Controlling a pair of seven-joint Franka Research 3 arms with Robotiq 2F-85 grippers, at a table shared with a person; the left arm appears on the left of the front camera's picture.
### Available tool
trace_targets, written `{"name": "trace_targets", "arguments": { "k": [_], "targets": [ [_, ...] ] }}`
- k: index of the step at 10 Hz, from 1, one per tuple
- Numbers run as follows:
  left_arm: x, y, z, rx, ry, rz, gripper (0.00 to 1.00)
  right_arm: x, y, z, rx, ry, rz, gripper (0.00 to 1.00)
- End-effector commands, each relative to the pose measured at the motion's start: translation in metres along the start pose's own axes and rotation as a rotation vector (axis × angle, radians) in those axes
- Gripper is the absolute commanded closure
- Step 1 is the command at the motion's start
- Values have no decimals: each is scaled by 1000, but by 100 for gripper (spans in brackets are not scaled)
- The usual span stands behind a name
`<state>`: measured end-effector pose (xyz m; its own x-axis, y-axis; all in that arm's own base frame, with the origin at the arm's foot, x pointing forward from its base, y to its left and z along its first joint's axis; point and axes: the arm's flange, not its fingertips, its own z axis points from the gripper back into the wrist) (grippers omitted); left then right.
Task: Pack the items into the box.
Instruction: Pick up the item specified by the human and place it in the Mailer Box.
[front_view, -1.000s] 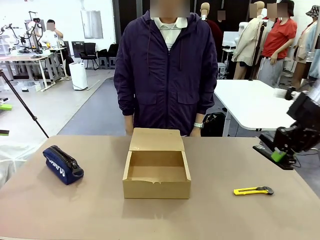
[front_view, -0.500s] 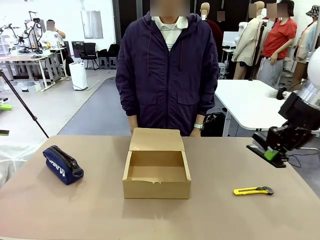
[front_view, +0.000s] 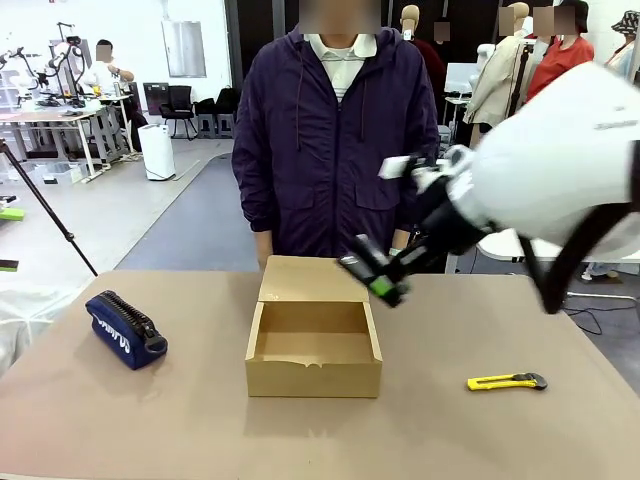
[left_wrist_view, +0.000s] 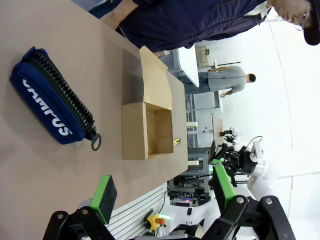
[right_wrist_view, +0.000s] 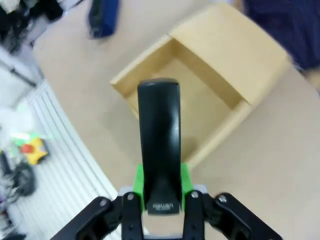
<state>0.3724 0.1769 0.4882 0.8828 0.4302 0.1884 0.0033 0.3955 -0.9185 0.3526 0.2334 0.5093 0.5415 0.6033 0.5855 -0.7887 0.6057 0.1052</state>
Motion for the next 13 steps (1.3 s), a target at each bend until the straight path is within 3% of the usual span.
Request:
{"name": "trace_targets", "arguments": {
  "k": [1, 3, 4, 8, 13],
  "targets": [
    [0, 0, 3, -2, 11, -15, 0, 16, -9, -46, 41, -59, 226, 100],
    [0, 0, 3, -2, 11, -15, 0, 19, 2, -85, 41, 0, 491, 100],
    [0, 0, 3, -2, 11, -15, 0, 15, 0, -103, 38, 20, 557, 100],
    [0, 0, 3, -2, 11, -15, 0, -4, -19, -164, -43, 164, 595, 100],
    [0, 0, 3, -2, 11, -15, 0, -7, -29, -176, -56, 149, 566, 100]
  ]
}}
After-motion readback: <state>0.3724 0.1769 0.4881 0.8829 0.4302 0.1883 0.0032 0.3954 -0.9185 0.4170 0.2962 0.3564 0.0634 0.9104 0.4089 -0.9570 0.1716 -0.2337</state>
